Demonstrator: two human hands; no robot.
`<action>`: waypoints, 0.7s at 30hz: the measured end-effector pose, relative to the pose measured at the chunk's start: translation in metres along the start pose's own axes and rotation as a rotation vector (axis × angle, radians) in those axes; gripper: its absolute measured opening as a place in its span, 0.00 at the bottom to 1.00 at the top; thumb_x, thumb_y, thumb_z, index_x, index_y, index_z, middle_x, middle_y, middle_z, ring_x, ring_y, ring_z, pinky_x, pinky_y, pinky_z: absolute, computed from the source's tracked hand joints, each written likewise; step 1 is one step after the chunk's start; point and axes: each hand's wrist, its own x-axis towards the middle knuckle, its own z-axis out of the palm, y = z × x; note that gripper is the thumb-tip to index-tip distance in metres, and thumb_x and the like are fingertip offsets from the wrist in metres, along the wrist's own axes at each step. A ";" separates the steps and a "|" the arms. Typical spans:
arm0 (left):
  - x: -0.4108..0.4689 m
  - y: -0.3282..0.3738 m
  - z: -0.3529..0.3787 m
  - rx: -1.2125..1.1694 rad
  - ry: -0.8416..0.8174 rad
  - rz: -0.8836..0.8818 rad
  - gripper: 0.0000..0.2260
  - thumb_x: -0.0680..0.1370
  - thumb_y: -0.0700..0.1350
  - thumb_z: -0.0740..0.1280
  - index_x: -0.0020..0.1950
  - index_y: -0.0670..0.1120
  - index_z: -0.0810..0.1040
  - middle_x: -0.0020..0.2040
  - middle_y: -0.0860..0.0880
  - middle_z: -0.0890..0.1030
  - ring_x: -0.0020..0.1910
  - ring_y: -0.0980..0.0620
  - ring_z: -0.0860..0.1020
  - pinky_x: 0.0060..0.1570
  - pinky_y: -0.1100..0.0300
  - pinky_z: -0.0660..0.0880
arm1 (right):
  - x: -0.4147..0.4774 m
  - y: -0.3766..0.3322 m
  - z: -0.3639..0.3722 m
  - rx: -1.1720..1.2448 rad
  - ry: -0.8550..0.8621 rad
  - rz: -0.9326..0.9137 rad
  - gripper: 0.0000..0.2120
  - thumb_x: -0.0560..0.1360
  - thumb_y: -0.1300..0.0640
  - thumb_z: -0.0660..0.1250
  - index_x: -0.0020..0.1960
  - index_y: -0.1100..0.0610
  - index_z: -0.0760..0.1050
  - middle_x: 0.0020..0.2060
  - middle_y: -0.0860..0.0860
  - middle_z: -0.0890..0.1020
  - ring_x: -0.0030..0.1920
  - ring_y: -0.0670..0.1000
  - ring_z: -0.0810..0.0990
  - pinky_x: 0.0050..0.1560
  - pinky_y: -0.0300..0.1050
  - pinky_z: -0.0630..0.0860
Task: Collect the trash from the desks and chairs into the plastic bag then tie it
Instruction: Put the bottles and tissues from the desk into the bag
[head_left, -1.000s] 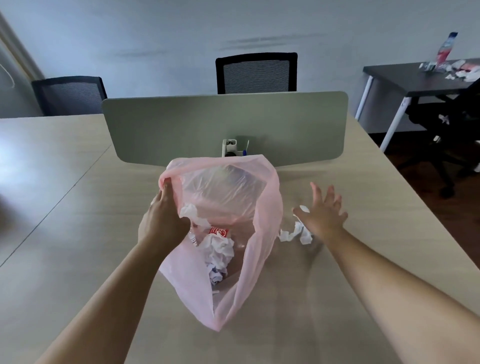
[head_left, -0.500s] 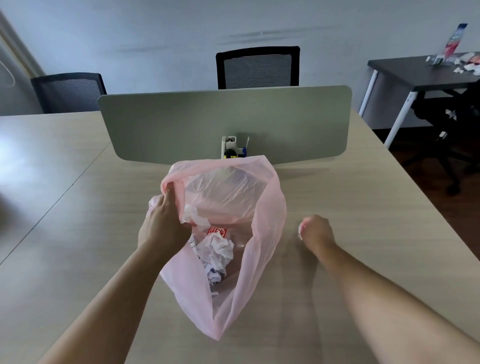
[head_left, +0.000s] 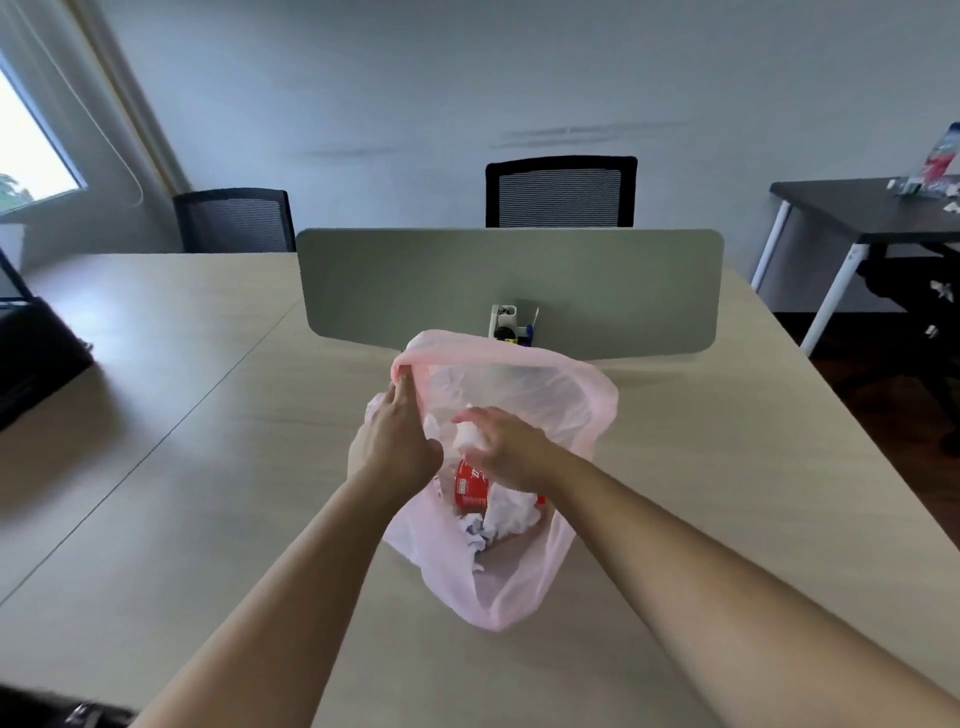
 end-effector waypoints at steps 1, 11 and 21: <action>-0.005 -0.002 -0.004 -0.002 0.001 -0.004 0.42 0.71 0.37 0.65 0.78 0.47 0.42 0.72 0.48 0.67 0.65 0.41 0.70 0.45 0.54 0.70 | 0.001 0.005 0.003 -0.121 -0.121 0.021 0.29 0.73 0.36 0.58 0.72 0.42 0.60 0.75 0.51 0.62 0.74 0.54 0.61 0.69 0.60 0.63; -0.030 -0.021 -0.023 0.012 -0.002 -0.046 0.41 0.72 0.38 0.64 0.78 0.48 0.42 0.76 0.50 0.60 0.67 0.43 0.71 0.52 0.53 0.73 | -0.040 0.019 0.002 -0.021 0.819 0.563 0.50 0.62 0.39 0.74 0.75 0.53 0.54 0.74 0.58 0.59 0.72 0.61 0.61 0.67 0.59 0.63; -0.043 -0.042 -0.031 0.065 -0.037 -0.069 0.42 0.72 0.38 0.63 0.78 0.52 0.42 0.76 0.53 0.61 0.64 0.44 0.73 0.48 0.53 0.75 | -0.046 0.028 -0.027 0.364 0.567 0.659 0.14 0.77 0.66 0.56 0.59 0.64 0.75 0.55 0.62 0.79 0.51 0.62 0.78 0.44 0.46 0.70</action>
